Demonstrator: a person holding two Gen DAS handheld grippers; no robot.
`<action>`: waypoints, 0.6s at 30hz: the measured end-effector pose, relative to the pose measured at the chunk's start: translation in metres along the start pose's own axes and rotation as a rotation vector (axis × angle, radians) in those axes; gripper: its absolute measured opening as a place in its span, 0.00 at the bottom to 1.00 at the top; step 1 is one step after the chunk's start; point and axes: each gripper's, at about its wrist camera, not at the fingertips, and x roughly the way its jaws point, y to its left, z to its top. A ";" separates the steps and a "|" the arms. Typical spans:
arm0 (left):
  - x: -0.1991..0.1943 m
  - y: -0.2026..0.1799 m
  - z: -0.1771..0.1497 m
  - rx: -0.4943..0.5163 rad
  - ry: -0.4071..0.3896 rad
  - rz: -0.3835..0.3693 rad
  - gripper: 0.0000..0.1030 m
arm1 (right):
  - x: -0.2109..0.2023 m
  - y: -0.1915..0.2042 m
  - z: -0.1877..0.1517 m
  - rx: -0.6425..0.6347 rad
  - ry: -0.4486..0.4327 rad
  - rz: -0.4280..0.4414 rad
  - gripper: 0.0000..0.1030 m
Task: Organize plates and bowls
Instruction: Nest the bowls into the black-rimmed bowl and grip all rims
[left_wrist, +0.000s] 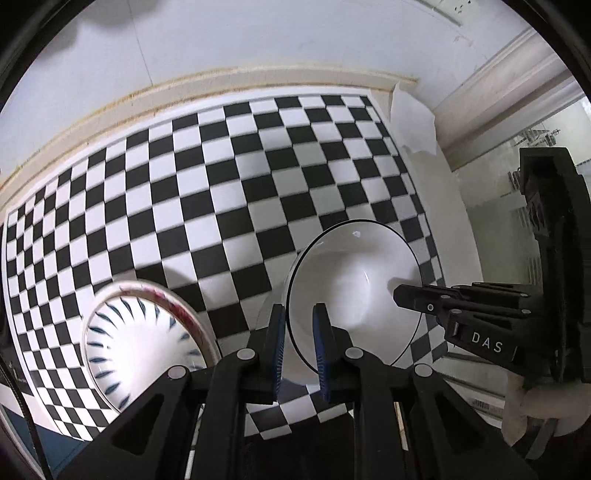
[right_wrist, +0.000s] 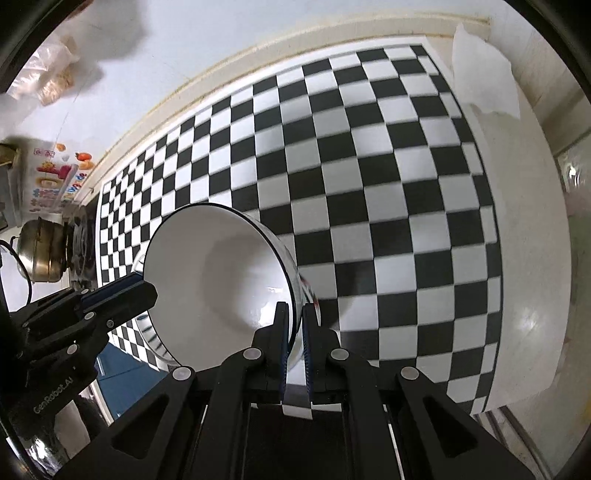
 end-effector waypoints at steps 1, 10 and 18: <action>0.002 0.001 -0.002 -0.004 0.006 -0.001 0.12 | 0.004 -0.001 -0.004 0.004 0.007 -0.001 0.08; 0.013 -0.003 -0.011 -0.001 0.033 -0.053 0.12 | 0.029 0.007 -0.019 -0.009 0.059 0.008 0.13; 0.022 -0.008 -0.007 0.009 0.044 -0.044 0.12 | 0.035 0.012 -0.014 0.000 0.070 -0.005 0.11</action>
